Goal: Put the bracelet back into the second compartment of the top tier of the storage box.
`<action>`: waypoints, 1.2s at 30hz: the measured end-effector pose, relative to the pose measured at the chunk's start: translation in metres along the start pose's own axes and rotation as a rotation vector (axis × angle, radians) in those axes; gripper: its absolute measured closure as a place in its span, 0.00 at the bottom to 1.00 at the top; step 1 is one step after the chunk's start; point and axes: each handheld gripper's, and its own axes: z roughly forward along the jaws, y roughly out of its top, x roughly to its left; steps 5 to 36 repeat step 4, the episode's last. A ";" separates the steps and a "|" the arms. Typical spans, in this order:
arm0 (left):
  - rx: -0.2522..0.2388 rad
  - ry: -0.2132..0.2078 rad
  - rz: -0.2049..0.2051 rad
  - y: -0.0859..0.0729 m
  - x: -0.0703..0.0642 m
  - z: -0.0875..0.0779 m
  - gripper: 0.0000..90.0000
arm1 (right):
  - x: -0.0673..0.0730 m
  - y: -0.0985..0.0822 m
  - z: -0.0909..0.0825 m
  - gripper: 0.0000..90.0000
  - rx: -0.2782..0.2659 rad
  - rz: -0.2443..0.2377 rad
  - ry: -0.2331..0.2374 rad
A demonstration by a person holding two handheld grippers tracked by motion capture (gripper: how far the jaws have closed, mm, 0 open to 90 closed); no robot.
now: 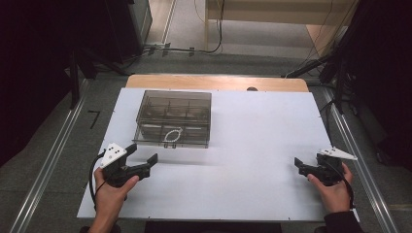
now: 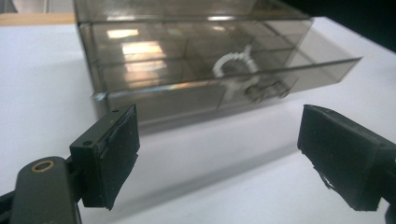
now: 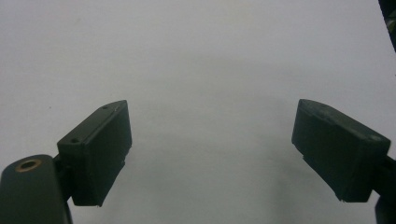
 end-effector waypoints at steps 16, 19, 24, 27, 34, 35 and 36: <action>0.027 0.014 -0.012 -0.006 0.007 0.000 0.15 | 0.000 0.000 0.000 0.12 0.000 0.002 0.001; 0.027 0.014 -0.012 -0.006 0.007 0.000 0.15 | 0.000 0.000 0.000 0.12 0.000 0.002 0.001; 0.027 0.014 -0.012 -0.006 0.007 0.000 0.15 | 0.000 0.000 0.000 0.12 0.000 0.002 0.001; 0.027 0.014 -0.012 -0.006 0.007 0.000 0.15 | 0.000 0.000 0.000 0.12 0.000 0.002 0.001; 0.027 0.014 -0.012 -0.006 0.007 0.000 0.15 | 0.000 0.000 0.000 0.12 0.000 0.002 0.001; 0.027 0.014 -0.012 -0.006 0.007 0.000 0.15 | 0.000 0.000 0.000 0.12 0.000 0.002 0.001; 0.027 0.014 -0.012 -0.006 0.007 0.000 0.15 | 0.000 0.000 0.000 0.12 0.000 0.002 0.001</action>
